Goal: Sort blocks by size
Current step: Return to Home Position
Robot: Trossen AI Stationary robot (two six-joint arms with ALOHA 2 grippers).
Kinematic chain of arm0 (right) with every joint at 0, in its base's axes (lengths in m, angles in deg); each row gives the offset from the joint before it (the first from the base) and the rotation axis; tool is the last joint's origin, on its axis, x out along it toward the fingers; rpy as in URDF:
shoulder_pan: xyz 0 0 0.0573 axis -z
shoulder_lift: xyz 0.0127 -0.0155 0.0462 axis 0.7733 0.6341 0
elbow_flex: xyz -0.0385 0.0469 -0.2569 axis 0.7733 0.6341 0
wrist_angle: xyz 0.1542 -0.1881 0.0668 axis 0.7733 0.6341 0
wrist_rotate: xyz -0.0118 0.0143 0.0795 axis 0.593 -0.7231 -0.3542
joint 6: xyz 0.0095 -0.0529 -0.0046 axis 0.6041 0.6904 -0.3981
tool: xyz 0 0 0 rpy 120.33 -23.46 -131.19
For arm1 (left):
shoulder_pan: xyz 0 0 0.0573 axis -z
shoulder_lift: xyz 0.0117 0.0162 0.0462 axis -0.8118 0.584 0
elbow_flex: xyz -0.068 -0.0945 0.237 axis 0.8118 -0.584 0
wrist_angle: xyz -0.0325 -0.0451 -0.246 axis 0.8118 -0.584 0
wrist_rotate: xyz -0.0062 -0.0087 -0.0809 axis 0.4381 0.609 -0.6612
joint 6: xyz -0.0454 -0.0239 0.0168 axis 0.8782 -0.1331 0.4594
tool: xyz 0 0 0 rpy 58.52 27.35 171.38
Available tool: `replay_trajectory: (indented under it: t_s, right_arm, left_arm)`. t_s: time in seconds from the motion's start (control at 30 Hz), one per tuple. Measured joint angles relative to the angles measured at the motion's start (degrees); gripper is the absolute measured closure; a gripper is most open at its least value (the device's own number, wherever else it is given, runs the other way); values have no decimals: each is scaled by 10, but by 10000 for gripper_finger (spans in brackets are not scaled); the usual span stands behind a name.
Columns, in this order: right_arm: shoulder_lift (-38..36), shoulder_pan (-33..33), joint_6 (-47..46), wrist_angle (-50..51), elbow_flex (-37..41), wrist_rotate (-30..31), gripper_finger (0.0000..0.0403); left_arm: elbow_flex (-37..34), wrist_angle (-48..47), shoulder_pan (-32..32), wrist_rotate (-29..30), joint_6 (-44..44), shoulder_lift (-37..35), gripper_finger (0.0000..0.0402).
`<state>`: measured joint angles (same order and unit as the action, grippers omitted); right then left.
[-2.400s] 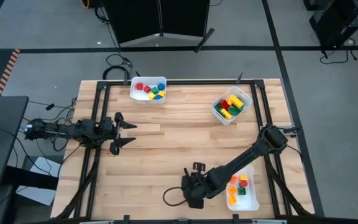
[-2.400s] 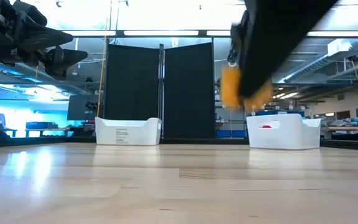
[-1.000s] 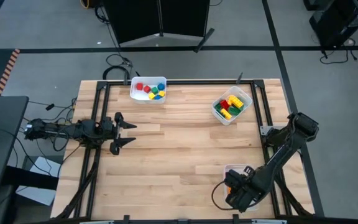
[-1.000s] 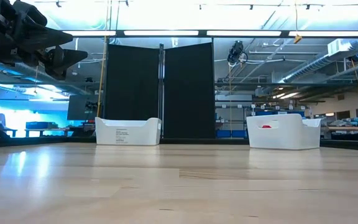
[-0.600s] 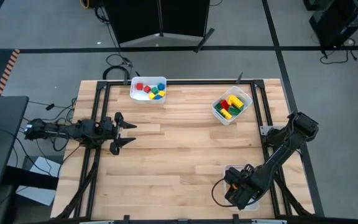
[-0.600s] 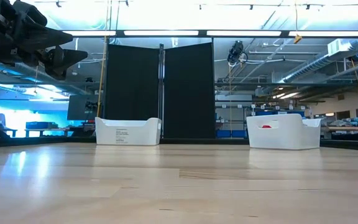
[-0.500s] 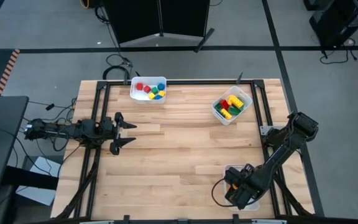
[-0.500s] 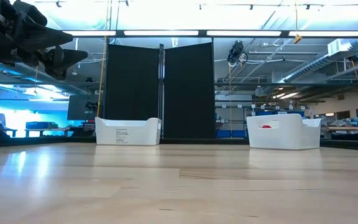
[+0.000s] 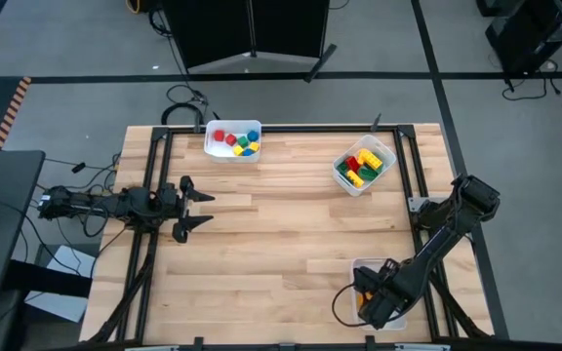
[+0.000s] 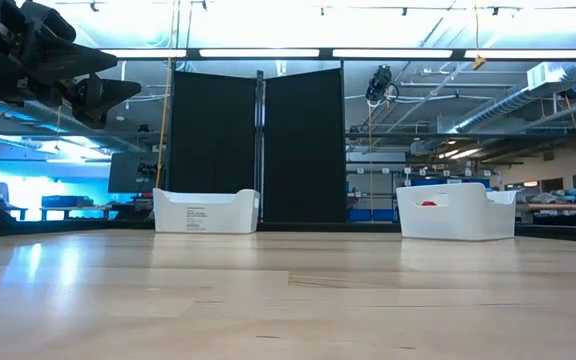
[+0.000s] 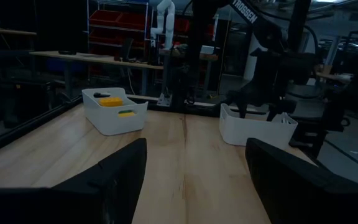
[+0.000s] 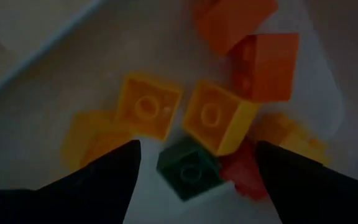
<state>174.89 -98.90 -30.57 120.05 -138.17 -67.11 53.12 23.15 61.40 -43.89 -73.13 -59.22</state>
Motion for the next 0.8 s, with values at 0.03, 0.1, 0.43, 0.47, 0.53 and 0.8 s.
replay_trajectory:
  t_s: [0.03,0.1,0.43,0.47,0.53,0.8]
  right_arm:
    - [0,0,4,2,-5,-5,75]
    - [0,0,12,12,-18,-5,76]
    - [0,0,15,183,-114,31,77]
    - [0,0,15,196,-122,31,76]
    - [0,0,27,221,-135,31,75]
    - [0,1,22,240,-184,56,80]
  left_arm:
    - [0,0,0,0,0,0,119]
    - [0,0,0,0,0,0,119]
    - [0,0,0,0,0,0,119]
    - [0,0,0,0,0,0,119]
    - [0,0,0,0,0,0,119]
    - [0,0,0,0,0,0,119]
